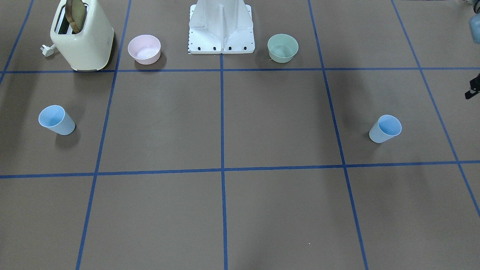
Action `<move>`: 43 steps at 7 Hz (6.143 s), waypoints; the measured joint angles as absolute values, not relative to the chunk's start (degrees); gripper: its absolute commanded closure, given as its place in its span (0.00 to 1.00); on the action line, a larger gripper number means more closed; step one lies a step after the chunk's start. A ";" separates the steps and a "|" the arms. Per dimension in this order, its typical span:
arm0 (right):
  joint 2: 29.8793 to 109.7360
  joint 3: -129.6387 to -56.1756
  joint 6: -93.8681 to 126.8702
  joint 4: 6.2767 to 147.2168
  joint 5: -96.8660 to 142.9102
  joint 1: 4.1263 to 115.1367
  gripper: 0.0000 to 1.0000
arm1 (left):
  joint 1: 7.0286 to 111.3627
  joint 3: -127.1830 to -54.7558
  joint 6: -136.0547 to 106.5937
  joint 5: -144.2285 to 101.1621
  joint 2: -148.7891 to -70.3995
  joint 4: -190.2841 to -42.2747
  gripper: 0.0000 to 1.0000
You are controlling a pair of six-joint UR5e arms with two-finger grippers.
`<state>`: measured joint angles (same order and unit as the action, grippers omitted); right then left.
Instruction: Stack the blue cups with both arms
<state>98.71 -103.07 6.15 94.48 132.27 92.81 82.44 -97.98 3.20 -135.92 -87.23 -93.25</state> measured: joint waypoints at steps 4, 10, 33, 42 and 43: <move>97.67 -105.04 6.64 92.29 133.54 90.46 0.00 | 78.79 -98.20 -4.38 -136.28 -89.13 -94.97 0.01; 95.36 -106.22 17.35 78.71 141.64 79.71 0.00 | 67.81 -97.70 -26.32 -136.40 -92.81 -104.88 0.03; 95.45 -99.25 18.34 65.99 134.19 62.95 0.07 | 59.41 -99.59 -50.66 -137.40 -106.74 -98.79 1.00; 91.11 -97.17 19.32 67.47 137.79 63.26 0.10 | 39.13 -101.60 -81.05 -125.92 -126.37 -88.45 1.00; 89.57 -97.13 19.33 69.59 137.60 63.28 0.15 | 37.74 -101.00 -82.77 -125.15 -127.65 -88.45 1.00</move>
<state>89.57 -97.13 19.33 69.59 137.60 63.28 37.74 -101.00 -82.77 -125.15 -127.65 -88.45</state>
